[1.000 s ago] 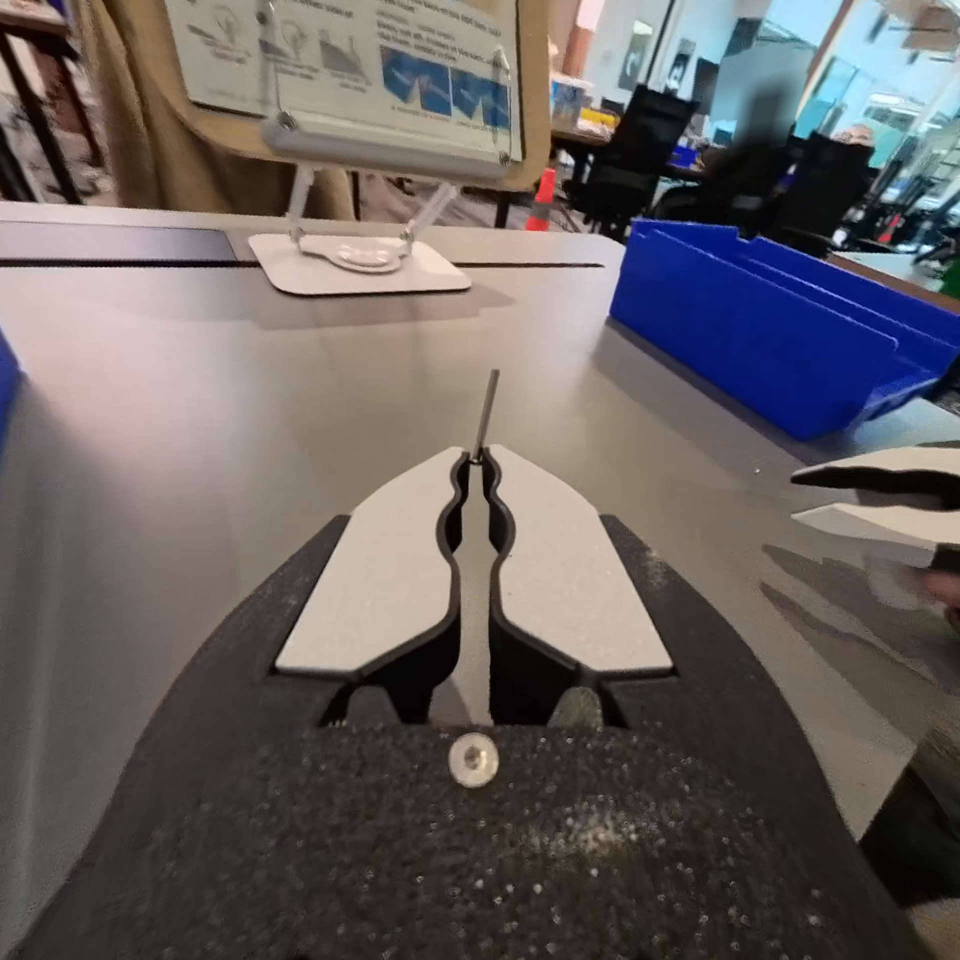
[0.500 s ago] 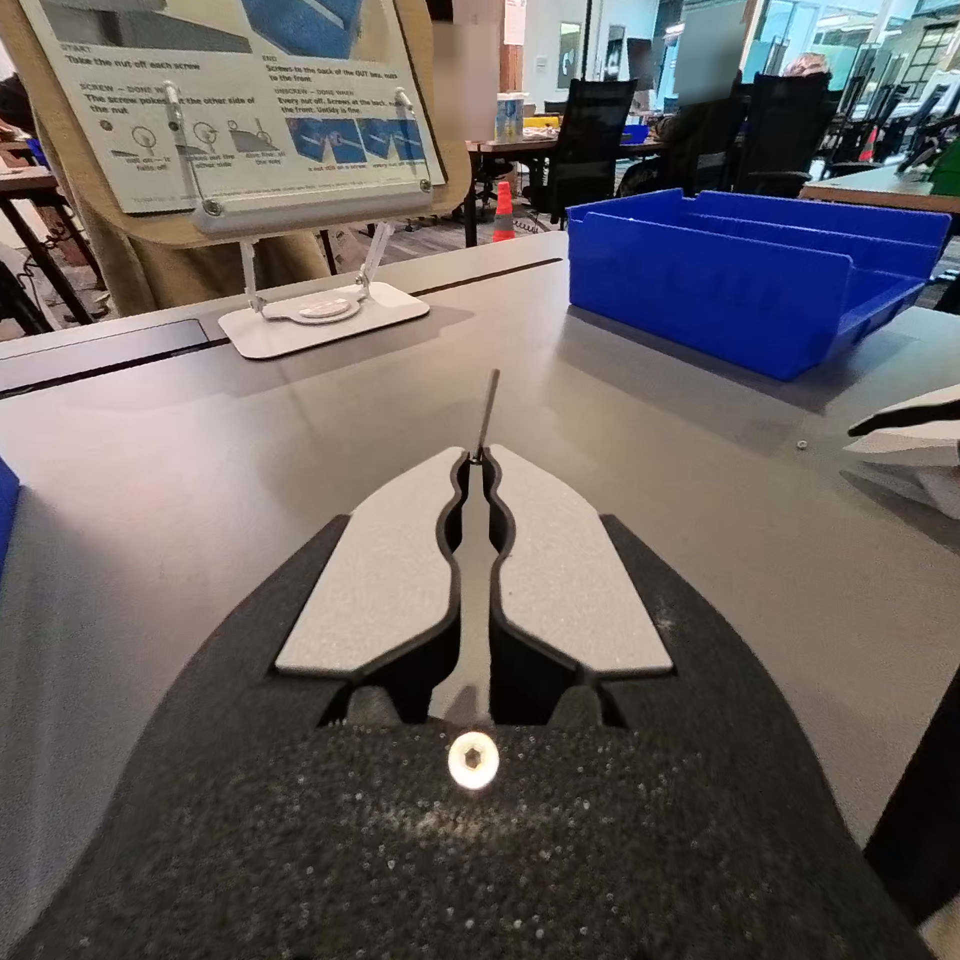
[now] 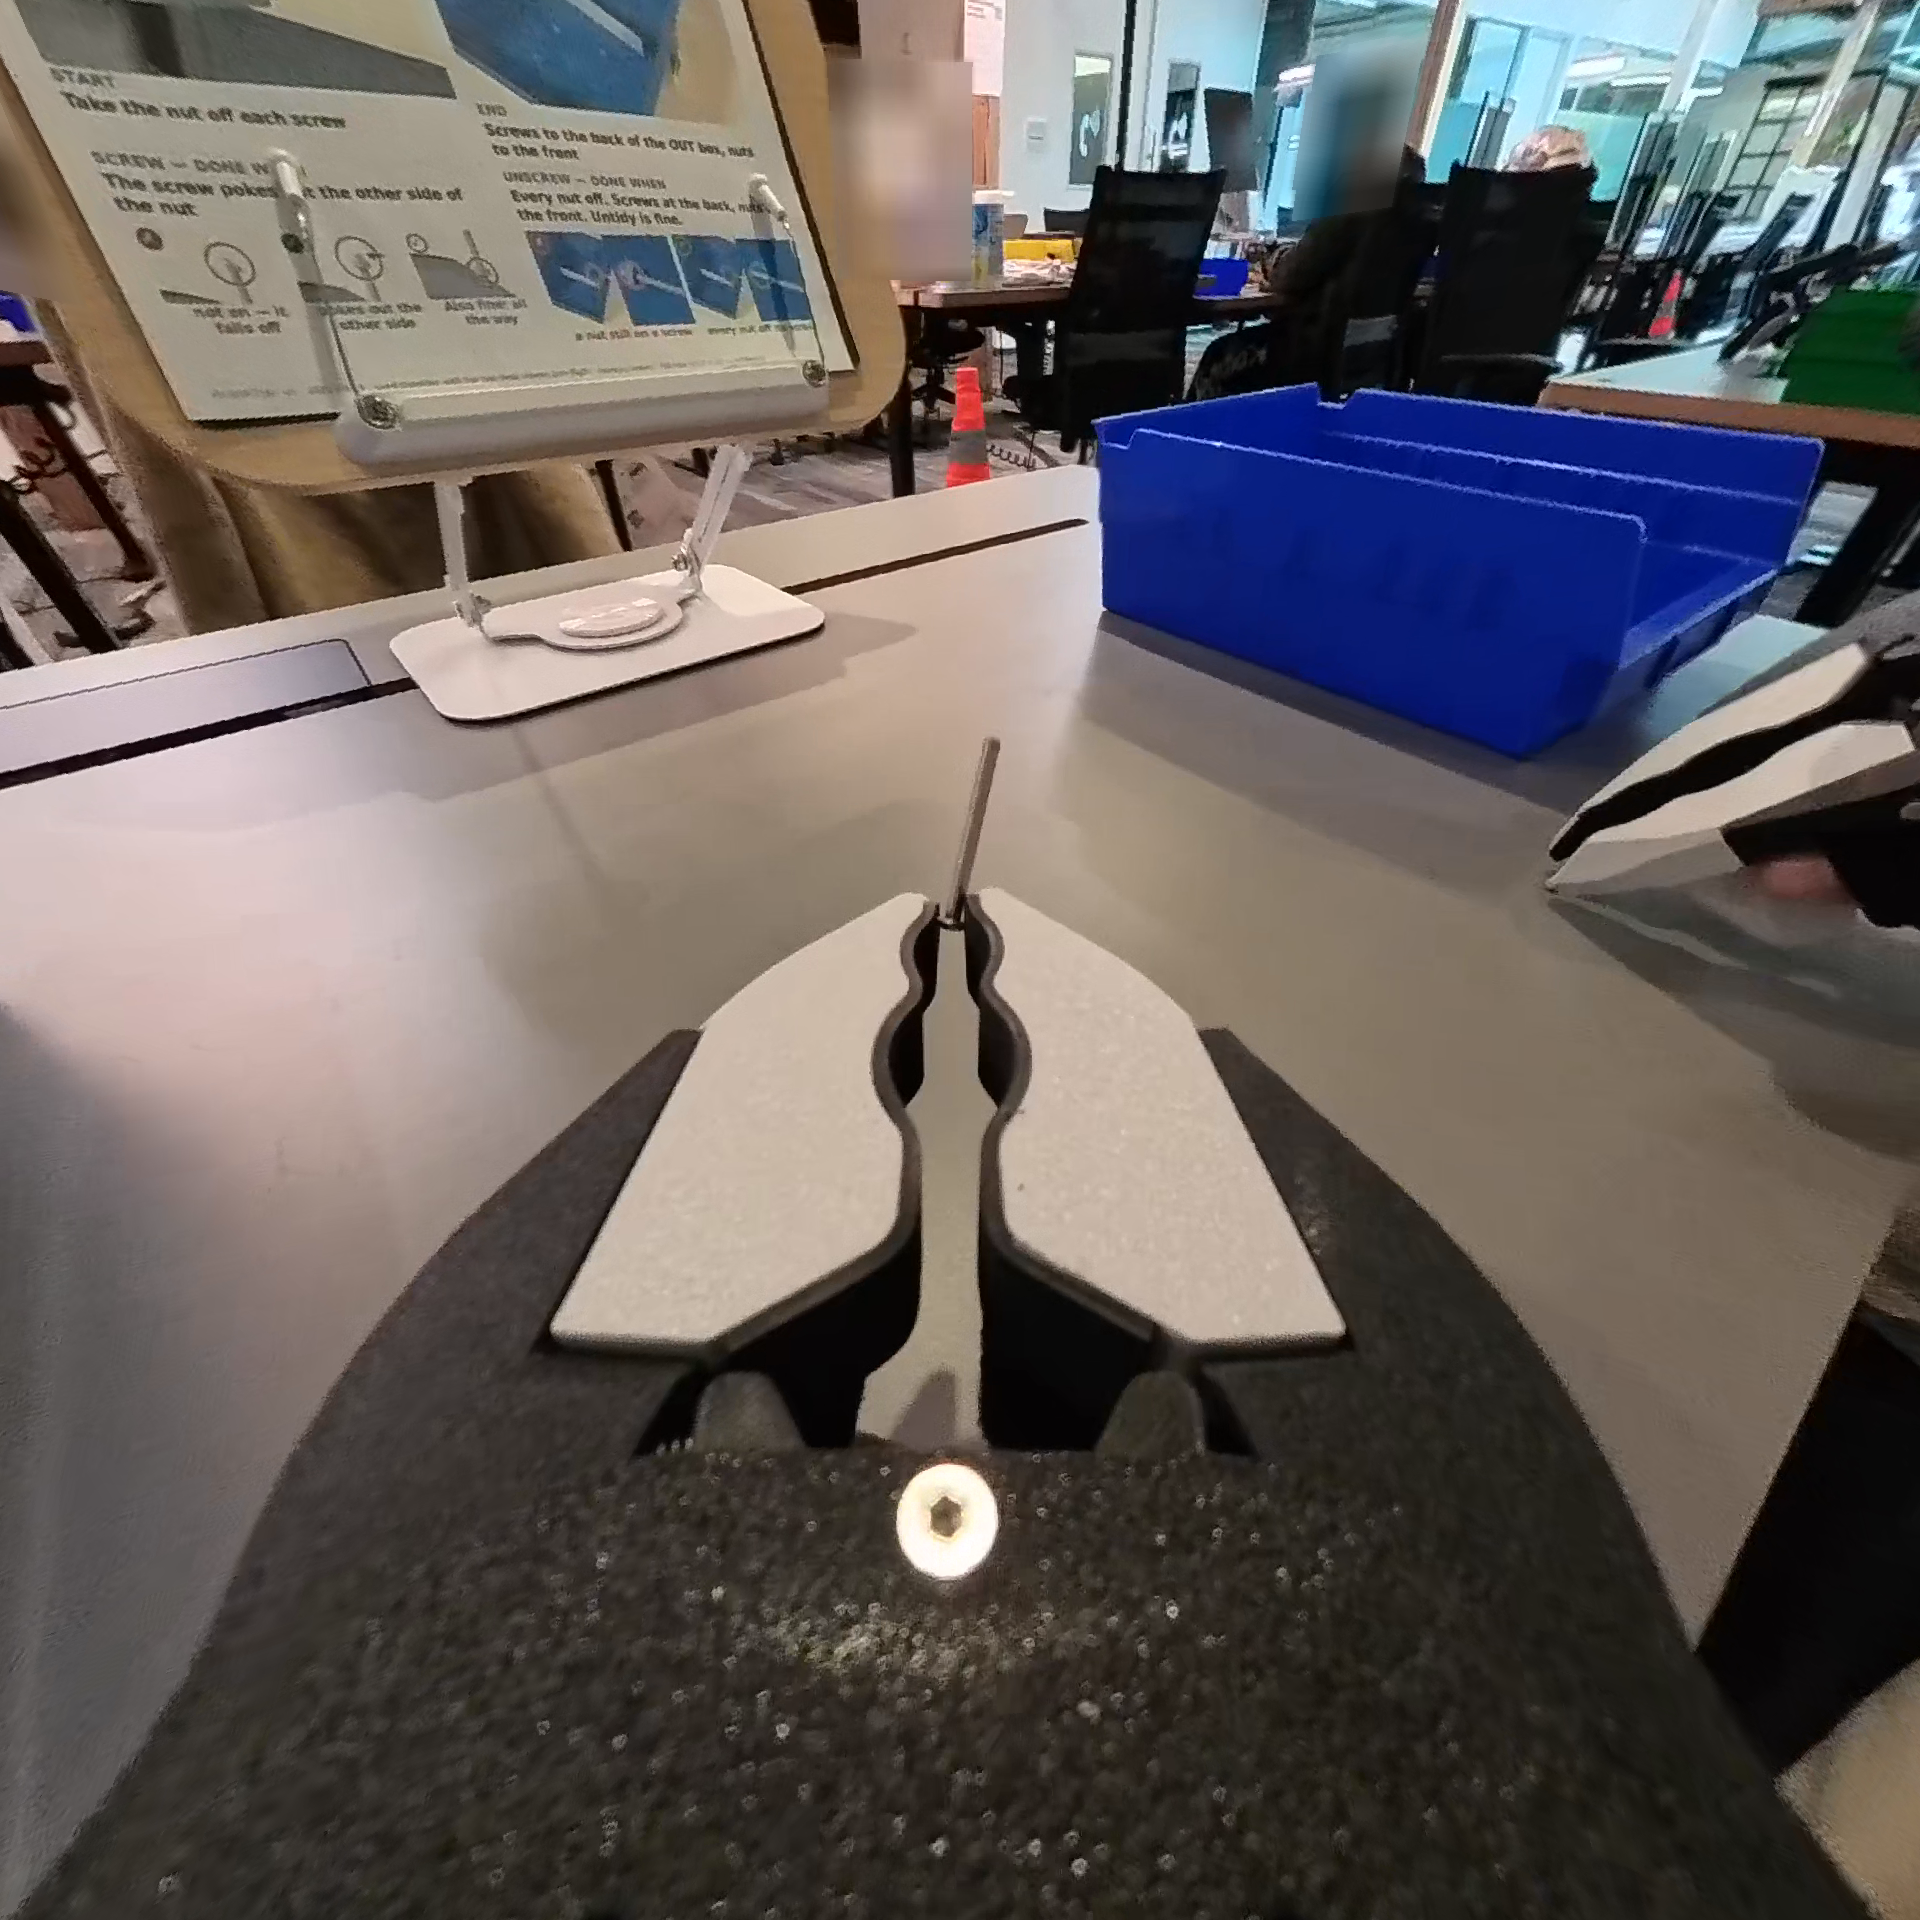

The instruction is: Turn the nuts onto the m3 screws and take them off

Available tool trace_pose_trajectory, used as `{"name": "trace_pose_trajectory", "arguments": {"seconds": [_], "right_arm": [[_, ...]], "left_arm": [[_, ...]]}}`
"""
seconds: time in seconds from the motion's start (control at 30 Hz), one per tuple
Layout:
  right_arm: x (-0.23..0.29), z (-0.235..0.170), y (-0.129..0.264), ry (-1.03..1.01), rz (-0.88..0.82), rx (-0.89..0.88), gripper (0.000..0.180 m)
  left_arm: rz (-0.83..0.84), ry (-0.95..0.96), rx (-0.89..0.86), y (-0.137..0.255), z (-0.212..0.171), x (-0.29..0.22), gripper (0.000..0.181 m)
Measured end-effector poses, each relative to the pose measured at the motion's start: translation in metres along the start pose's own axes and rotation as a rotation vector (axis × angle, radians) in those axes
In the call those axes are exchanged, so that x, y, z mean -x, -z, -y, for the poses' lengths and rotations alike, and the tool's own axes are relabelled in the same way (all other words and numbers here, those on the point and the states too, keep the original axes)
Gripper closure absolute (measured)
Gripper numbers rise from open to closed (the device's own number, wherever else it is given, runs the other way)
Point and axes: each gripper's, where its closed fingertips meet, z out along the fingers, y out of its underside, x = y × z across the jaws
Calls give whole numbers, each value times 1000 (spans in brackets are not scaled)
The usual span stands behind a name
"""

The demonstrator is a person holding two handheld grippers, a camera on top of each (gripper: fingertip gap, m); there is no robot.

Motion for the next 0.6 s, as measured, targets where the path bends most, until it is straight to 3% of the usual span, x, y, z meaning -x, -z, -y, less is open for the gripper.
{"name": "trace_pose_trajectory", "arguments": {"seconds": [0.6], "right_arm": [[1, -4, -2, -18, 103, 89, 166]], "left_arm": [[-27, 9, 5, 0, -1, -2, 177]]}}
